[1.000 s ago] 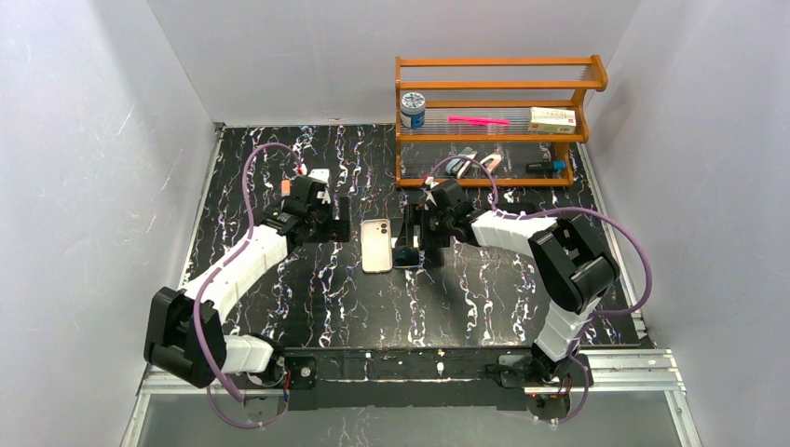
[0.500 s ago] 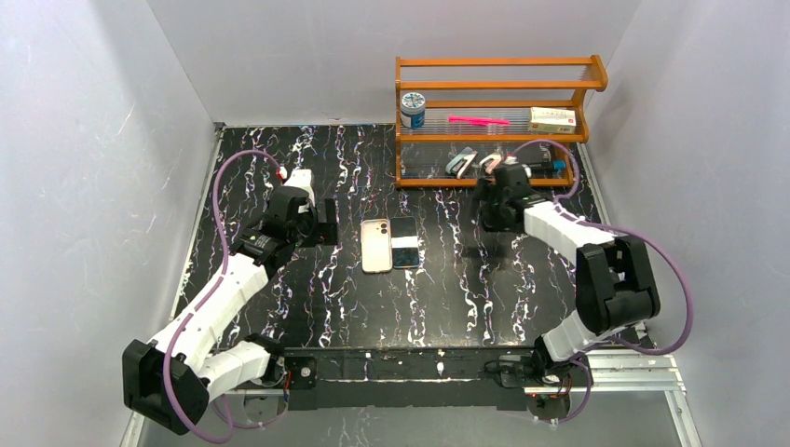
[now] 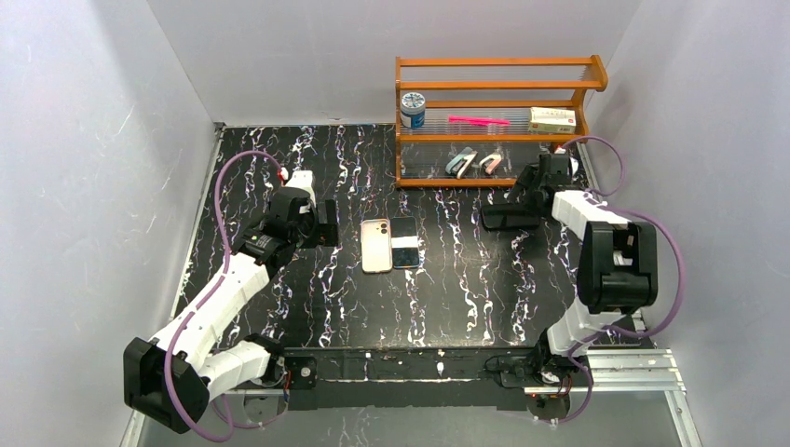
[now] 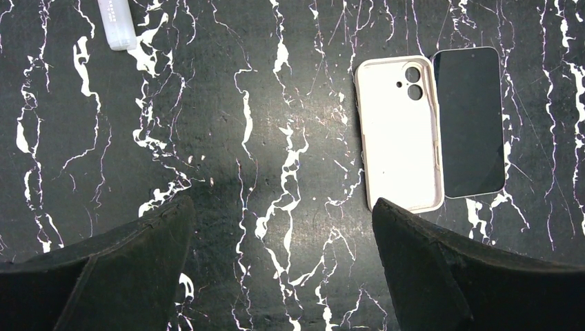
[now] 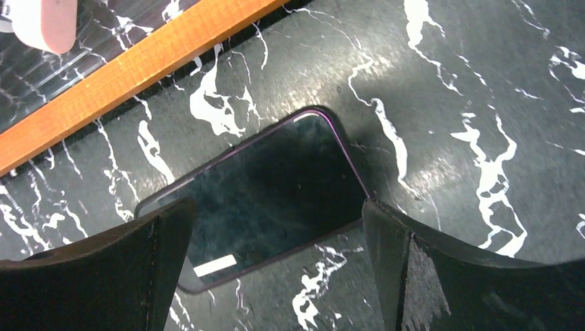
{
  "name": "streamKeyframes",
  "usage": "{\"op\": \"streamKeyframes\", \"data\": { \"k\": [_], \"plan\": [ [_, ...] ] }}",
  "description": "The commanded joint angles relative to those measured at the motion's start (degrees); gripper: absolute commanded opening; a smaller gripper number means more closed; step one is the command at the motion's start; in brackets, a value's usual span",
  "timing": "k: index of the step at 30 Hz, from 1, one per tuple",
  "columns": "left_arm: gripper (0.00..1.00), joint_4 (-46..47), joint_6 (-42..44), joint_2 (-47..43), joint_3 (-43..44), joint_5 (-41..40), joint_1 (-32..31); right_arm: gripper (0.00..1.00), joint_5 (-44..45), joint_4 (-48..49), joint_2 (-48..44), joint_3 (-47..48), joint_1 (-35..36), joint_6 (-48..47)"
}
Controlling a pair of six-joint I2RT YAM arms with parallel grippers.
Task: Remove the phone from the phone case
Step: Move the phone to the center of the board.
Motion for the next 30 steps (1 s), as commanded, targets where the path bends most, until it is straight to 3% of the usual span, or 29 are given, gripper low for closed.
{"op": "streamKeyframes", "data": {
  "k": [1,8,17,30],
  "plan": [
    [0.98,0.21,0.11,0.04,-0.67,-1.14,-0.31,0.99,4.86,1.13,4.25,5.25,2.95,-1.25],
    [0.98,0.24,0.07,0.09,-0.72,-1.78,-0.31,0.99,13.44,-2.1,9.21,10.42,8.49,-2.1],
    [0.98,0.22,0.28,0.21,-0.68,-1.25,-0.31,0.99,15.43,-7.68,14.98,14.42,10.67,-2.5],
    [0.98,0.08,0.91,-0.23,-0.7,-0.32,-0.31,0.99,19.53,-15.81,9.52,6.57,11.24,-2.44]
  ]
}}
